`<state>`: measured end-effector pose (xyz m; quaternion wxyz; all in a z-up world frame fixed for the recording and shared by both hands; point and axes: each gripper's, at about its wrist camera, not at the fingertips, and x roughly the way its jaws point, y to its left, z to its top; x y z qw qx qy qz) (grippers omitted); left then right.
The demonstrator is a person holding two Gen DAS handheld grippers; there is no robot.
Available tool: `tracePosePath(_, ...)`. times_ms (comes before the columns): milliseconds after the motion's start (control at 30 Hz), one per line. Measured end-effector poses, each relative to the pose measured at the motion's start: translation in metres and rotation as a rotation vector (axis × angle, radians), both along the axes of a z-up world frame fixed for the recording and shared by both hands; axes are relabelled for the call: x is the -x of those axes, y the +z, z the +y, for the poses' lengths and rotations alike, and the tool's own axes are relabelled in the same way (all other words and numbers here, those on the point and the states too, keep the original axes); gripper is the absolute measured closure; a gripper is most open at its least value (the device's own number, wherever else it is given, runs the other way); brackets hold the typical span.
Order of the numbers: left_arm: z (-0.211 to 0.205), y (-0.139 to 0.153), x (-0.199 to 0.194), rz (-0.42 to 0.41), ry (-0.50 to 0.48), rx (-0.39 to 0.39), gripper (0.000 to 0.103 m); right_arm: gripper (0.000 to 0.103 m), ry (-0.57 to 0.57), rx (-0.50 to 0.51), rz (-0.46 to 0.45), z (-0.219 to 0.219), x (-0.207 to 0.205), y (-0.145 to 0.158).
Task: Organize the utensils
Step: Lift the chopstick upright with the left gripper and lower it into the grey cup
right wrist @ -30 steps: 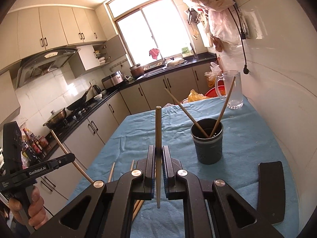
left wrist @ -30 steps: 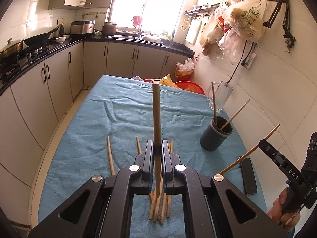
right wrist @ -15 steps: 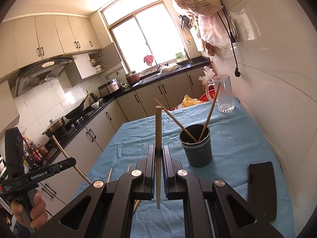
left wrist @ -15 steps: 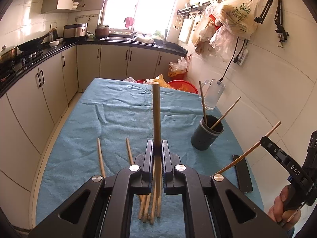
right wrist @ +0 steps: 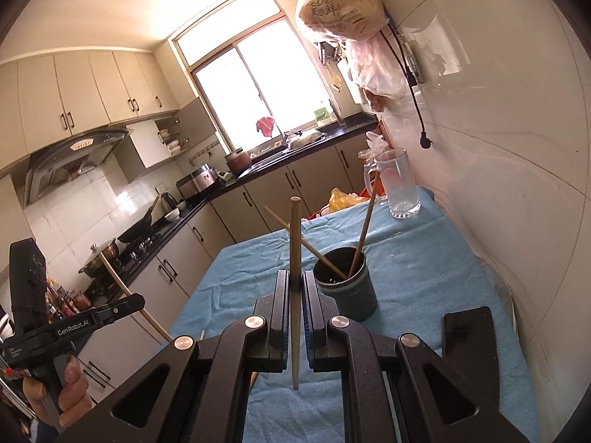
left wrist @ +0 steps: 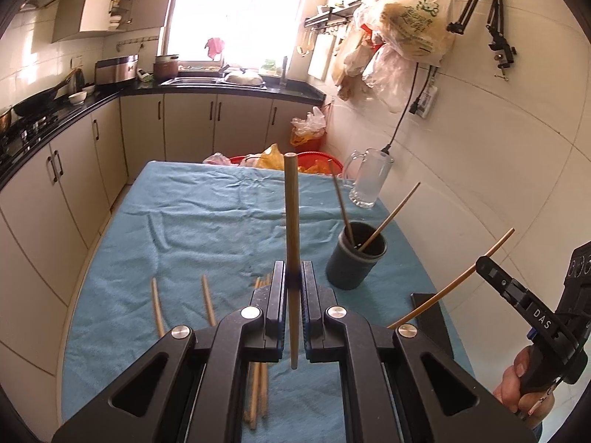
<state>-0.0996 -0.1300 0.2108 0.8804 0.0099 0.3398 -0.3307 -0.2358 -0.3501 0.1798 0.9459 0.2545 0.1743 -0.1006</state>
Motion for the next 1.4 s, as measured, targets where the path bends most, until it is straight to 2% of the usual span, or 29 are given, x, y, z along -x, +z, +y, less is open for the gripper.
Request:
tracePosePath(433,-0.055,0.030,-0.015,-0.035,-0.048,0.003,0.097,0.096,-0.053,0.006,-0.062,-0.036,0.000,0.030)
tracePosePath(733,-0.101,0.057,-0.035,-0.063,-0.074,0.036,0.097,0.096,-0.099,0.035,-0.103,-0.067,-0.020,0.058)
tracePosePath(867,-0.124,0.063,-0.047,-0.068,-0.079,0.051,0.096,0.096,-0.114,0.043,-0.099,-0.079,-0.032,0.058)
tracePosePath(1067,-0.156,0.055,-0.067,-0.042,-0.085,0.063,0.097,0.096,-0.120,0.028,-0.074,-0.098,-0.054,0.050)
tracePosePath(1400,-0.178,0.009,-0.097,0.036,-0.087,0.043,0.097,0.096,-0.106,-0.022,0.000,-0.118,-0.088,0.017)
